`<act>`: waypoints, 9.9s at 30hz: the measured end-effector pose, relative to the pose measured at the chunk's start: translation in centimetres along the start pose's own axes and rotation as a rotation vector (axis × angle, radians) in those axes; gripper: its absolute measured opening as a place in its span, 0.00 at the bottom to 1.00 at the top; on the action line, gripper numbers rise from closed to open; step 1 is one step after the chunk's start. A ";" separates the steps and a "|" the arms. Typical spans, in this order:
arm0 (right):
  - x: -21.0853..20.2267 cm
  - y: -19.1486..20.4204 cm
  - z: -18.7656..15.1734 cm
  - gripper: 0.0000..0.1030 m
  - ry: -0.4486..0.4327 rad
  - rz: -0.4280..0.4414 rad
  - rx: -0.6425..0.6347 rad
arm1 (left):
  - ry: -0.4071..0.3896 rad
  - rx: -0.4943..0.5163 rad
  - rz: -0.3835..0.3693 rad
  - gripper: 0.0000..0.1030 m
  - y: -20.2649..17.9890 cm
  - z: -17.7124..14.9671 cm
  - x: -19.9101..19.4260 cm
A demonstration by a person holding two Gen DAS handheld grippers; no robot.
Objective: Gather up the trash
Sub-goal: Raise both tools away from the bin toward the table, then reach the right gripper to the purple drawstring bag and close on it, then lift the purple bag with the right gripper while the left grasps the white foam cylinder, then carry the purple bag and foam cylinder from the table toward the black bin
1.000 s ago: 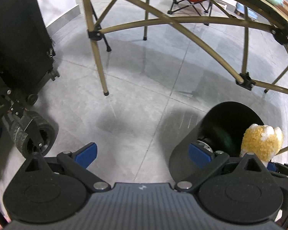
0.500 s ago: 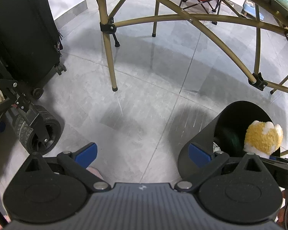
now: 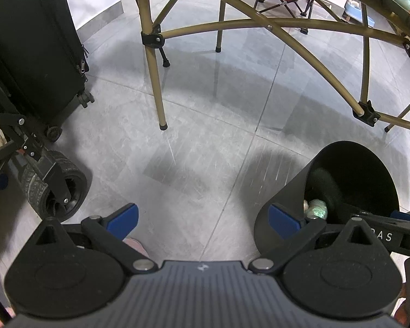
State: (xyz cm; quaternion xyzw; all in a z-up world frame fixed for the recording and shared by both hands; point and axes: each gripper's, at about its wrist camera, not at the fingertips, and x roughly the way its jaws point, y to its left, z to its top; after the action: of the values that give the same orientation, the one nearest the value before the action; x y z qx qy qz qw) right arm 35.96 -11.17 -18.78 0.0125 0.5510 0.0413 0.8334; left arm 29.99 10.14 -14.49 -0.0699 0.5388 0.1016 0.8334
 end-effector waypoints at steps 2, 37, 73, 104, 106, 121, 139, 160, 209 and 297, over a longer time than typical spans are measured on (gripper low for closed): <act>0.0 0.0 0.0 1.00 -0.002 -0.002 -0.001 | -0.001 0.001 0.001 1.00 0.0 0.0 -0.1; -6.9 -1.4 -1.1 1.00 -0.209 -0.026 -0.009 | -0.222 0.057 -0.051 1.00 -3.0 -0.2 -6.9; -21.5 -7.8 4.2 1.00 -0.813 0.017 0.078 | -0.547 0.072 -0.146 1.00 -8.1 6.2 -17.7; -15.9 -9.0 9.9 1.00 -0.888 -0.103 0.042 | -0.513 -0.009 -0.162 1.00 -10.6 14.0 -13.4; -15.0 -9.1 10.6 1.00 -0.865 -0.094 0.046 | -0.503 -0.008 -0.164 1.00 -10.7 14.0 -13.1; -11.7 -10.6 12.6 0.88 -0.722 -0.008 0.088 | -0.466 0.004 -0.191 1.00 -11.7 14.2 -12.2; -12.2 -11.9 12.3 0.18 -0.707 0.024 0.109 | -0.470 0.016 -0.192 1.00 -12.0 13.8 -12.4; -14.8 -15.4 10.3 0.13 -0.840 0.060 0.212 | -0.478 0.049 -0.214 1.00 -13.6 13.3 -12.8; -14.0 -20.7 10.6 0.04 -0.845 0.112 0.396 | -0.453 0.165 -0.311 1.00 -21.6 12.2 -11.4; -22.1 -12.0 -4.9 0.04 -0.928 -0.047 -0.077 | -0.736 0.314 -0.334 0.55 -15.0 -1.0 -17.7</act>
State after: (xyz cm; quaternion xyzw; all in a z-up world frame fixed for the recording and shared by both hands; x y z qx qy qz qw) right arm 23.54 -25.09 -1.20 -0.0138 0.1179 0.0329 0.9924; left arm 25.70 -6.31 1.30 0.0123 0.1958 -0.0996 0.9755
